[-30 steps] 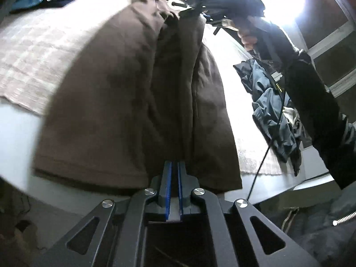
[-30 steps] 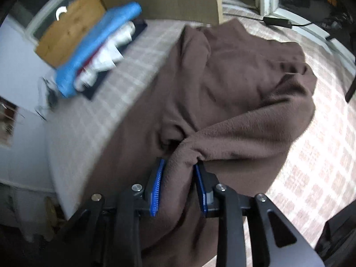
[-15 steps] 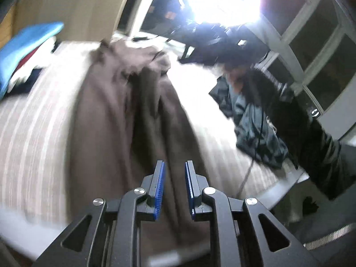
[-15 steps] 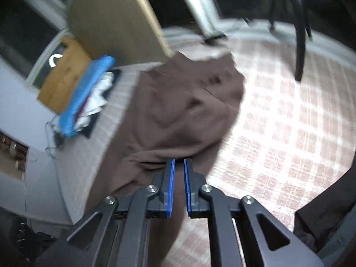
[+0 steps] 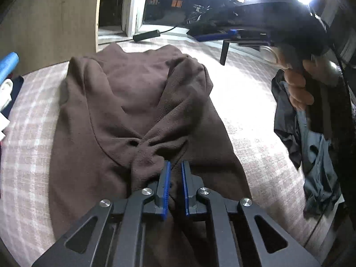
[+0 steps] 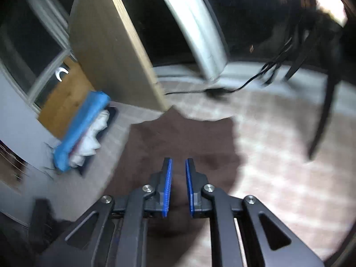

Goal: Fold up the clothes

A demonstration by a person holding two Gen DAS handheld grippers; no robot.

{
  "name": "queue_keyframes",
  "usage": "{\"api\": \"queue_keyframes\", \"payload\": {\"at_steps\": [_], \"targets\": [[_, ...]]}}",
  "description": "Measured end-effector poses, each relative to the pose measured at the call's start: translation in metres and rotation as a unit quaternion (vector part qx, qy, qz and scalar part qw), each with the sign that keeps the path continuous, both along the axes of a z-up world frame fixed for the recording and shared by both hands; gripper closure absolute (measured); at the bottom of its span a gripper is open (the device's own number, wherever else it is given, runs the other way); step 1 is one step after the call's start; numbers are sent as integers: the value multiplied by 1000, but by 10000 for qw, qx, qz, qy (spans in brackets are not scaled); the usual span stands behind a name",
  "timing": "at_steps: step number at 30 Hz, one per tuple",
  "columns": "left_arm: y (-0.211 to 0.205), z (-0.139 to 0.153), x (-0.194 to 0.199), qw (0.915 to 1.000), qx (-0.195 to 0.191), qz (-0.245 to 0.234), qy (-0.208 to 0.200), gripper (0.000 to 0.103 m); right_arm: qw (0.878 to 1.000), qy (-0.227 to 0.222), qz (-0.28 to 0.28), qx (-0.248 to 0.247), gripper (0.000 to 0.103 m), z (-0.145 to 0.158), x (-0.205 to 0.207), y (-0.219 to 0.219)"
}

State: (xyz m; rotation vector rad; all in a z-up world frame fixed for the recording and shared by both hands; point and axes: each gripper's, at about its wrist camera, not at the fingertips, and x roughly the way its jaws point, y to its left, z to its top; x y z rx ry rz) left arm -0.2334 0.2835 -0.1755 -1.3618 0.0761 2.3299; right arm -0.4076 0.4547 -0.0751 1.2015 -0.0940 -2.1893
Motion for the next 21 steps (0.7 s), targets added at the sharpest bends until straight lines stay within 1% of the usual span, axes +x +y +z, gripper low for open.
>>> {"api": "queue_keyframes", "payload": {"at_steps": [2, 4, 5, 8, 10, 12, 13, 14, 15, 17, 19, 21], "targets": [[3, 3, 3, 9998, -116, -70, 131, 90, 9981, 27, -165, 590, 90, -12, -5, 8], [6, 5, 5, 9995, -171, -132, 210, 83, 9975, -253, -230, 620, 90, -31, -14, 13], [7, 5, 5, 9995, -175, -159, 229, 83, 9969, -393, -267, 621, 90, -40, -19, 16], [2, -3, 3, 9995, -241, -106, 177, 83, 9955, -795, -347, 384, 89, -61, -31, 16], [-3, -9, 3, 9998, -172, -67, 108, 84, 9938, -1032, -333, 231, 89, -73, -38, 11], [-8, -14, 2, 9999, -109, -33, 45, 84, 9937, -1080, -310, 35, 89, -76, -37, 6], [-8, -14, 4, 9999, -122, -48, 55, 84, 9937, -1083, -247, -146, 90, -76, -37, 6], [-7, -15, 5, 9999, -143, -60, 66, 84, 9935, -1088, -186, -289, 95, -76, -36, 6], [-7, -16, 5, 9998, -161, -81, 73, 84, 9935, -1048, -150, -426, 97, -73, -35, 6], [-5, -17, 5, 9997, -192, -122, 90, 84, 9950, -756, -138, -633, 101, -59, -29, 8], [-6, -18, 5, 9997, -166, -126, 82, 84, 9961, -273, -348, -766, 102, -39, -24, 15], [-6, -20, 5, 9997, -162, -138, 89, 84, 9957, 211, -665, -612, 102, -20, -21, 22]]}}
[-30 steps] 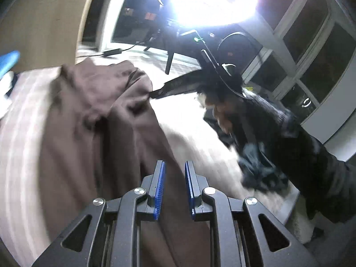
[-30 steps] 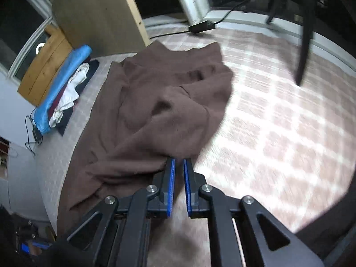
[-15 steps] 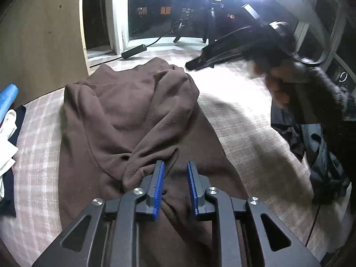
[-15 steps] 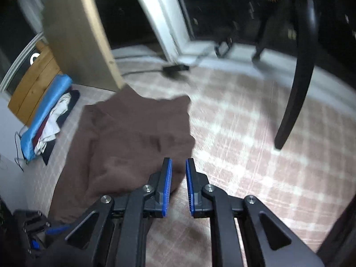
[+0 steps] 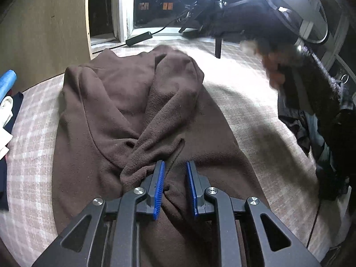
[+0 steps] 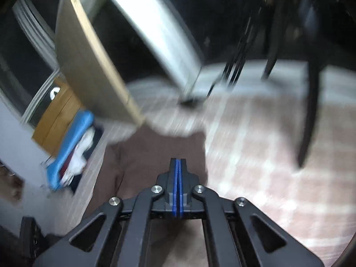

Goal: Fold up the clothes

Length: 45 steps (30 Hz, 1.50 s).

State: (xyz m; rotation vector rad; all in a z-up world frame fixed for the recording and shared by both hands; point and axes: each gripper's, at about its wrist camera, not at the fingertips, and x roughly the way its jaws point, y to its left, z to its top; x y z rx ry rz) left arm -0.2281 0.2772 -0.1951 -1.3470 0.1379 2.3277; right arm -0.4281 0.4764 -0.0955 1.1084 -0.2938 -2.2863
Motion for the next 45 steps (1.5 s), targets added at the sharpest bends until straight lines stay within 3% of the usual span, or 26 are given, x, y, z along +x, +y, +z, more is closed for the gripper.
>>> {"api": "queue_keyframes", "payload": {"at_steps": [2, 5, 7, 8, 9, 10, 11, 12, 16, 19, 20, 21, 22, 30, 31, 33, 35, 38, 41, 45], "targets": [[0, -2, 0, 10000, -11, -6, 9, 84, 9996, 143, -144, 186, 101, 10, 0, 0], [3, 3, 1, 10000, -65, 25, -34, 84, 9986, -456, -12, 250, 94, -2, 3, 2], [10, 17, 4, 9999, -61, -93, 73, 82, 9976, -464, 65, 501, 94, -14, 18, 1], [17, 27, 1, 9995, -68, -238, 219, 80, 9970, -473, 84, 605, 91, -20, 24, 0], [24, 36, -2, 9986, -83, -379, 363, 70, 9964, -563, 124, 625, 87, -27, 30, 0], [30, 41, -7, 9973, -170, -498, 508, 58, 9958, -657, 160, 624, 76, -34, 35, 0], [38, 45, -15, 9954, -330, -596, 671, 57, 9956, -765, 180, 503, 69, -40, 41, 5], [48, 48, -28, 9929, -522, -673, 827, 58, 9954, -856, 245, 360, 69, -46, 48, 7], [70, 45, -75, 9881, -846, -840, 968, 58, 9938, -1012, 436, 163, 69, -60, 62, 5], [76, 22, -105, 9898, -832, -1073, 431, 61, 9933, -1008, 573, 0, 69, -66, 64, 1], [76, 14, -112, 9898, -818, -1134, 263, 66, 9934, -964, 620, -24, 69, -66, 64, -1], [74, 7, -118, 9901, -716, -1201, 113, 87, 9935, -919, 667, -49, 69, -67, 63, -3], [71, 5, -122, 9912, -613, -1174, 23, 98, 9935, -885, 712, -82, 69, -68, 62, -5], [36, 30, -131, 9941, 605, -880, -164, 99, 9894, -910, 989, -547, 70, -76, 54, -4], [31, 33, -133, 9938, 741, -805, -187, 99, 9888, -917, 1014, -604, 94, -75, 54, -3], [25, 30, -136, 9928, 934, -720, -217, 99, 9877, -916, 1051, -709, 99, -74, 55, 2], [17, 19, -140, 9949, 829, -540, -204, 99, 9901, -769, 942, -702, 99, -70, 57, 14], [10, -7, -148, 9973, 480, -285, -476, 98, 9961, -689, 547, 64, 96, -69, 54, 18], [4, -7, -148, 9953, 813, -190, -486, 91, 9970, -660, 377, -171, 93, -60, 36, 25], [7, 14, -142, 9972, 708, -188, -171, 77, 9966, -715, 309, -271, 90, -56, 8, 21]]}}
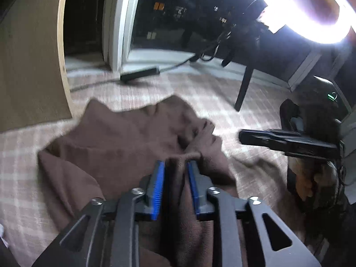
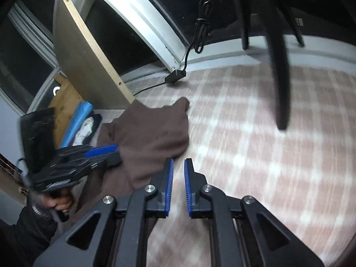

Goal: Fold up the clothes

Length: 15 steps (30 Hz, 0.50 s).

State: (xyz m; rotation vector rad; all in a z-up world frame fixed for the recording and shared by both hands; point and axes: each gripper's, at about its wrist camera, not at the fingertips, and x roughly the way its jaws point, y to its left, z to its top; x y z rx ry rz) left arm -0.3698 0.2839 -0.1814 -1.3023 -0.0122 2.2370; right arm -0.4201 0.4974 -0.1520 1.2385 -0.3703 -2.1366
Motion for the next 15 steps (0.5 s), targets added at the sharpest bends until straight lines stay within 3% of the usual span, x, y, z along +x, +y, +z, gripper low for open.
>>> {"api": "queue_keyframes", "payload": {"at_steps": [2, 6, 7, 8, 12, 15], "targets": [[0, 10, 6, 9998, -56, -45, 168, 75, 9999, -148, 24, -23, 80, -3, -16, -8], [-1, 16, 20, 9995, -85, -233, 195, 71, 9994, -260, 128, -172, 79, -11, -27, -24], [0, 13, 22, 9994, -121, -283, 153, 71, 9994, -205, 188, -201, 81, -12, -28, -27], [1, 10, 23, 9993, -172, -306, 113, 71, 9993, -148, 248, -231, 96, -12, -29, -30], [4, -3, 28, 9990, -261, -364, -50, 71, 9988, 486, -33, -86, 98, 7, -24, -25], [8, -12, 29, 9987, -234, -434, -143, 71, 9930, 977, -260, 614, 98, 18, -21, -35]]}}
